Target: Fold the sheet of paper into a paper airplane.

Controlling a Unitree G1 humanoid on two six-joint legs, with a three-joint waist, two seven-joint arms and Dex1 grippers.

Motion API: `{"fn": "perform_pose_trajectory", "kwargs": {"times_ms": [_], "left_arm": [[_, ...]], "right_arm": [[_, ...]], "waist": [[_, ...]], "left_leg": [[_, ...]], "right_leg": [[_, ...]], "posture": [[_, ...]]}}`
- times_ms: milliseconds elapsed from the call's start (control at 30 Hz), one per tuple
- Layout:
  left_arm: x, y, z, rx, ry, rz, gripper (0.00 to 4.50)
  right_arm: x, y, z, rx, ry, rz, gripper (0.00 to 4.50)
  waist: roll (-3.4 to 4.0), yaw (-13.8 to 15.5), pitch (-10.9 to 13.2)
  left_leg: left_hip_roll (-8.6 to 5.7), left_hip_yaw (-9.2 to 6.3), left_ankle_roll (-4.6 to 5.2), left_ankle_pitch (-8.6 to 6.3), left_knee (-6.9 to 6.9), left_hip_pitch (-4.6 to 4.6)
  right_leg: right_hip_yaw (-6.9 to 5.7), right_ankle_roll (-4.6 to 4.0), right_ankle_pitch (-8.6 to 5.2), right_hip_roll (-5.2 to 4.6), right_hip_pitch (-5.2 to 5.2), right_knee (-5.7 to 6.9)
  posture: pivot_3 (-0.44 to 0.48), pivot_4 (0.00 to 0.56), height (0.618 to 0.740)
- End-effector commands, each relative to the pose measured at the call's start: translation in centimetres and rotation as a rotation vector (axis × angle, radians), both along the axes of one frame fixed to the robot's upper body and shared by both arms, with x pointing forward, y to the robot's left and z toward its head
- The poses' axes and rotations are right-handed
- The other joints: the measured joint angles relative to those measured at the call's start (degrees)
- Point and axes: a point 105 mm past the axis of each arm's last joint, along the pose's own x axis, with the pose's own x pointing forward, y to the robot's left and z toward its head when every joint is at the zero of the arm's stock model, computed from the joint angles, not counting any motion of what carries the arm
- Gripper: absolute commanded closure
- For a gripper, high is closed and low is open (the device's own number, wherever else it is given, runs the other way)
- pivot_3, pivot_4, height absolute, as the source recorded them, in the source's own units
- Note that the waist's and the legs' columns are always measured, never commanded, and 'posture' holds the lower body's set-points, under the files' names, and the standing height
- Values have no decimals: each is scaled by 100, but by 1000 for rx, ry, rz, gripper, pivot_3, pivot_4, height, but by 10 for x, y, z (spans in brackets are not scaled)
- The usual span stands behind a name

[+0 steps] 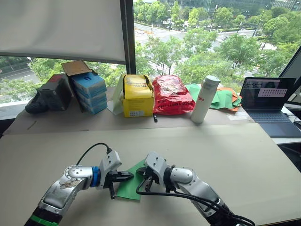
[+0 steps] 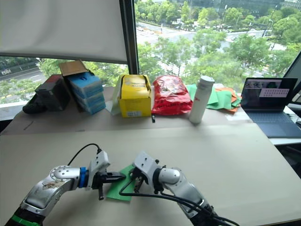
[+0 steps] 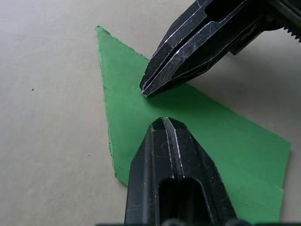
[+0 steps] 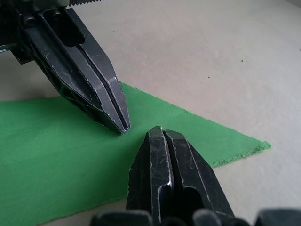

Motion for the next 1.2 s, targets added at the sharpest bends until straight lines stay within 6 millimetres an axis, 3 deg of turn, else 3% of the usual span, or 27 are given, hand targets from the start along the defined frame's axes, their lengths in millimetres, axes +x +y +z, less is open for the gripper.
{"fn": "perform_pose_trajectory", "kwargs": {"times_ms": [33, 167, 400, 533, 667, 1200], "left_arm": [[-4, 9, -22, 98, 22, -7, 4478], [-5, 6, -21, 81, 20, -17, 4478], [-3, 2, -18, 64, 8, -10, 4478], [-3, 1, -15, 59, 2, -9, 4478], [-5, 1, -16, 62, 3, -8, 4478], [-11, -2, -17, 59, 10, -9, 4478]], "right_arm": [[-3, -2, 21, 85, -41, 34, 4500], [-6, -5, 32, 122, -36, 66, 4500], [-2, -8, 18, 104, 3, 73, 4500], [2, -14, -6, 26, 52, 47, 4500], [9, -20, -13, 16, 63, 9, 4500], [41, -31, -14, -8, 46, -65, 4500]], "waist": [[0, 4, 0], [1, 0, 0], [2, 6, 0], [3, 6, -1], [3, 2, -1], [9, -8, -4]], "left_leg": [[0, 0, 0, 0, 0, 1], [1, 0, 1, 0, 0, 2], [1, 0, 1, 0, 0, 6], [1, 0, 1, 0, 0, 7], [1, 0, 1, 0, 0, 17], [2, 0, 0, -1, -4, 23]], "right_leg": [[0, 0, 0, 0, 1, 0], [1, 0, 0, -2, 0, 0], [2, 0, 0, -3, 3, 1], [2, 0, 0, -3, 4, 2], [4, 0, 0, -3, 11, 2], [7, -2, 1, -10, 12, 4]], "posture": [[0, 150, 740], [0, 150, 740], [0, 150, 740], [0, 150, 740], [0, 150, 740], [0, 150, 740]]}}
